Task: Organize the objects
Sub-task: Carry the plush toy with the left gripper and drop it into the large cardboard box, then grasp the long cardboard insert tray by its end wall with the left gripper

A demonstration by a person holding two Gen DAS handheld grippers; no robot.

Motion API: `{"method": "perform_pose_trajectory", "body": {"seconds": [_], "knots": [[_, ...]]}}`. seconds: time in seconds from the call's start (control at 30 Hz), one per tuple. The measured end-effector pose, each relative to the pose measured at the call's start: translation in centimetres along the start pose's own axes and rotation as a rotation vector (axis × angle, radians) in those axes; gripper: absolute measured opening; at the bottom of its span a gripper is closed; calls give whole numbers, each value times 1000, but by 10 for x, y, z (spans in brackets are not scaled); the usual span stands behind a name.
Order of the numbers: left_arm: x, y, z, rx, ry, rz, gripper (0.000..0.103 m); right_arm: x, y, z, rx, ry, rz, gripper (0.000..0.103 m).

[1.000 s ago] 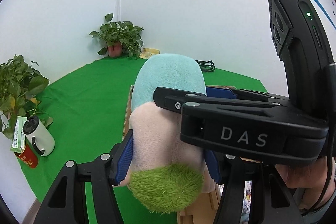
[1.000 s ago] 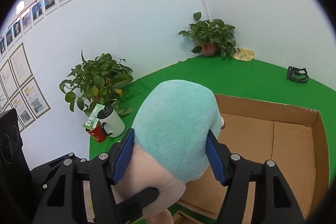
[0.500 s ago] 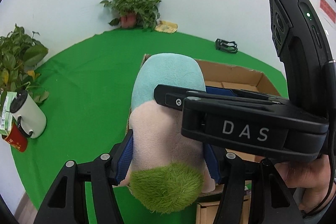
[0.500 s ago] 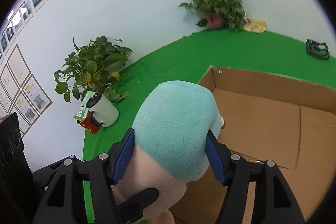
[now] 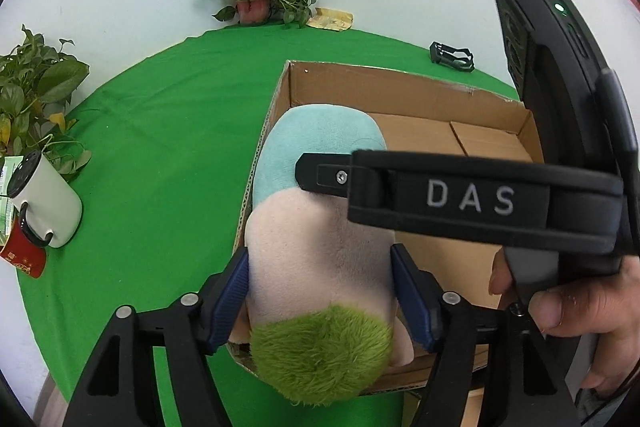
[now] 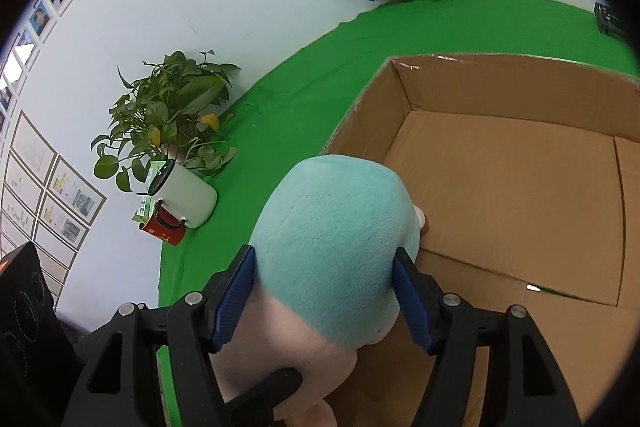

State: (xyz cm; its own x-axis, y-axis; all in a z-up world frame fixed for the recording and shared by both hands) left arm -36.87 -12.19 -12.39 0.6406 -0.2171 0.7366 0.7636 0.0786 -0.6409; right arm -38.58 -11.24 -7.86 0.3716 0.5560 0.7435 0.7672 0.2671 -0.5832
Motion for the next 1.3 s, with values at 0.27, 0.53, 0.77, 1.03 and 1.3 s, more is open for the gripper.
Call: {"method": "perform_pose_trajectory", "body": {"seconds": [0.27, 0.53, 0.77, 1.03, 1.3], "knots": [[34, 16, 7, -4, 46, 30, 73, 1, 4, 7, -46, 6, -20, 79], [75, 25, 5, -48, 16, 99, 74, 76, -5, 28, -83, 211, 174, 102], [109, 25, 15, -77, 78, 175, 72, 149, 38, 40, -64, 349, 273, 103], [83, 34, 27, -79, 89, 76, 48, 217, 83, 37, -78, 369, 353, 103], [79, 46, 16, -42, 48, 36, 47, 240, 136, 27, -65, 421, 335, 103]]}}
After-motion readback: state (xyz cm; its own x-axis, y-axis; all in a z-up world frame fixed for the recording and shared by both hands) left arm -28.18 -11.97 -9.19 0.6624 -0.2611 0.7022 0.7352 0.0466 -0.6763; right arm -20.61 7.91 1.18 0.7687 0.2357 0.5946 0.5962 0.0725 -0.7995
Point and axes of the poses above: each gripper's, at about its wrist camera, not at the fingertips, and x roughly against the way its jaws point, z to its right, y to its underside, the point moved 8 cm from there along -x, roughly the way its jaws point, and after that the axes turned 13 degrees about y, right-handed, at the moved point
